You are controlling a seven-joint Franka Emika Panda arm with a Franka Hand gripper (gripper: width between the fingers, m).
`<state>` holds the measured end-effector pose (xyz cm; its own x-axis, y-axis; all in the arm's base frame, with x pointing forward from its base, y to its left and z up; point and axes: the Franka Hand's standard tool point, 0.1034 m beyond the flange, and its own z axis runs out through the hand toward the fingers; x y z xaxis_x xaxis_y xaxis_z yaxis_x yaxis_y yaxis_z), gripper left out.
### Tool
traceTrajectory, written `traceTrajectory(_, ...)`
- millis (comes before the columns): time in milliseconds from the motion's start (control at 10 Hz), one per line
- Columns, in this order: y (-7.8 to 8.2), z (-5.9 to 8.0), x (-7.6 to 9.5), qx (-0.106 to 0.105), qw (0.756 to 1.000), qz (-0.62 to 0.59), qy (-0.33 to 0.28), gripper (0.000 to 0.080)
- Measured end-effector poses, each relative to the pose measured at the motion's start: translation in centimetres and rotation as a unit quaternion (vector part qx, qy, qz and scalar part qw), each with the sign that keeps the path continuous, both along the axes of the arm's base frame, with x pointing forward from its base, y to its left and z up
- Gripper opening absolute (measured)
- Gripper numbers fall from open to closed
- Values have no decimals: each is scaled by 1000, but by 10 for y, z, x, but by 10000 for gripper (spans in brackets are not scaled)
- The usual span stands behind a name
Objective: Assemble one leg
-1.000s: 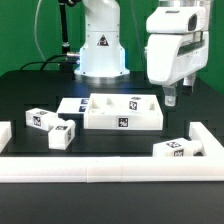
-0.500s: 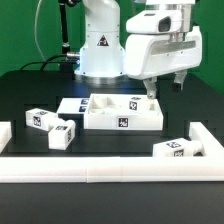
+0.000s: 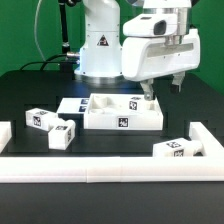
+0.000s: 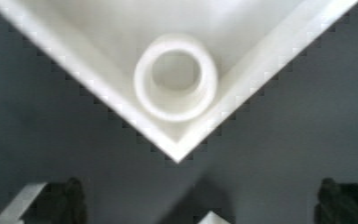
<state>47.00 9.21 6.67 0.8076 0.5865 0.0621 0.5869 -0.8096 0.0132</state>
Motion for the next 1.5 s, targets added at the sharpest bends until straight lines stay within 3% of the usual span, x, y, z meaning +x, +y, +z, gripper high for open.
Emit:
traceTrajectory(200,-5,-8,-19,12,990,-141,20,650)
traceTrajectory(600,1,-11,-23,29,962,-269,24,650)
traceTrajectory(900,5,-35,-45,26,954,-297,39,650)
traceTrajectory(1200,5,-55,-51,25,954,-295,43,650)
traceTrajectory(1400,5,-57,-51,24,954,-294,44,391)
traceTrajectory(1500,6,-56,-51,23,955,-293,46,391)
